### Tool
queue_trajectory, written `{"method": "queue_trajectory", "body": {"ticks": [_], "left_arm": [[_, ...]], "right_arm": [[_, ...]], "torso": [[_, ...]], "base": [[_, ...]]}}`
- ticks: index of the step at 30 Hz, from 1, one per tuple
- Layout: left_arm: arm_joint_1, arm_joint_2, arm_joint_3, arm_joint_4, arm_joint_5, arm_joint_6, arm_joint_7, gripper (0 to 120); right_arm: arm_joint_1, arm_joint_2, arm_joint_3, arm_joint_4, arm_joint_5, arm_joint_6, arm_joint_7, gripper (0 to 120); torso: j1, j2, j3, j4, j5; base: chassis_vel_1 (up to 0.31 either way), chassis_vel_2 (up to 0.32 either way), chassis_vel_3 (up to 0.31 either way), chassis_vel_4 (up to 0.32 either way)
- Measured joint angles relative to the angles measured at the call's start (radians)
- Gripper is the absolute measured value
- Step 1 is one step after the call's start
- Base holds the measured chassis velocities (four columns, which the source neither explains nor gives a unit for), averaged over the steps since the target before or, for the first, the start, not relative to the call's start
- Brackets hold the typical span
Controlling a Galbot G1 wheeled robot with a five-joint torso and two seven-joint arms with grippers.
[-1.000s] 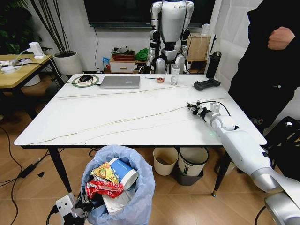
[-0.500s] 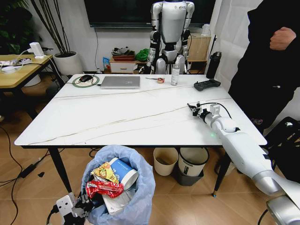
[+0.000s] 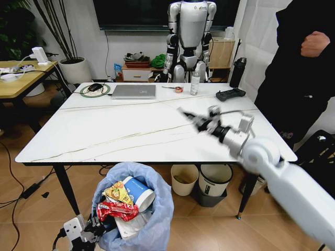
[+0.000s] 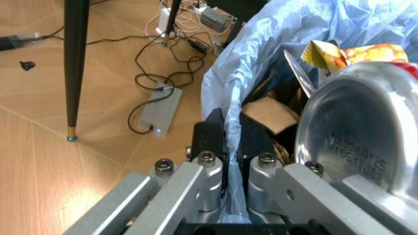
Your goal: Pick up the trash bin and place the trash from the table into it.
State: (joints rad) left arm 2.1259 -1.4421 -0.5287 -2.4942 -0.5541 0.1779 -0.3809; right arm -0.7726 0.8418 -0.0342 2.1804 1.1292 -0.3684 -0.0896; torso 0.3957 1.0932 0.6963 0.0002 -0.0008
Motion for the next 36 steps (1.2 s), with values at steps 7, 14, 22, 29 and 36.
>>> {"method": "queue_trajectory", "body": {"ticks": [7,14,22,29,36], "left_arm": [[0.002,-0.008,-0.009,-0.005,0.001,0.000,0.000,0],[0.000,-0.025,-0.001,0.003,0.011,0.001,0.001,0],[-0.009,-0.034,0.003,0.020,0.014,0.001,0.001,0],[-0.013,-0.036,0.003,0.021,0.014,0.002,0.001,0],[-0.015,-0.036,0.002,0.019,0.011,0.003,0.001,0]], "right_arm": [[0.003,0.023,-0.251,0.109,-0.022,0.000,0.056,0],[0.001,0.057,-0.377,0.043,-0.118,0.017,0.067,0],[-0.002,0.085,-0.404,-0.028,-0.157,0.026,0.069,0],[-0.017,0.103,-0.424,-0.049,-0.184,0.032,0.070,0],[-0.036,0.103,-0.440,-0.046,-0.201,0.035,0.070,11]], "torso": [[0.000,0.000,0.000,0.0003,0.0009],[0.000,0.000,0.000,0.0001,0.0007],[0.000,0.000,0.000,0.0001,0.0008],[0.000,0.000,0.000,0.0001,0.0008],[0.000,0.000,0.000,0.0001,0.0008]], "base": [[0.000,0.000,0.000,0.000],[0.000,0.000,0.000,0.000],[0.000,0.000,0.000,0.000],[0.000,0.000,0.000,0.000],[0.000,0.000,0.000,0.000]]}}
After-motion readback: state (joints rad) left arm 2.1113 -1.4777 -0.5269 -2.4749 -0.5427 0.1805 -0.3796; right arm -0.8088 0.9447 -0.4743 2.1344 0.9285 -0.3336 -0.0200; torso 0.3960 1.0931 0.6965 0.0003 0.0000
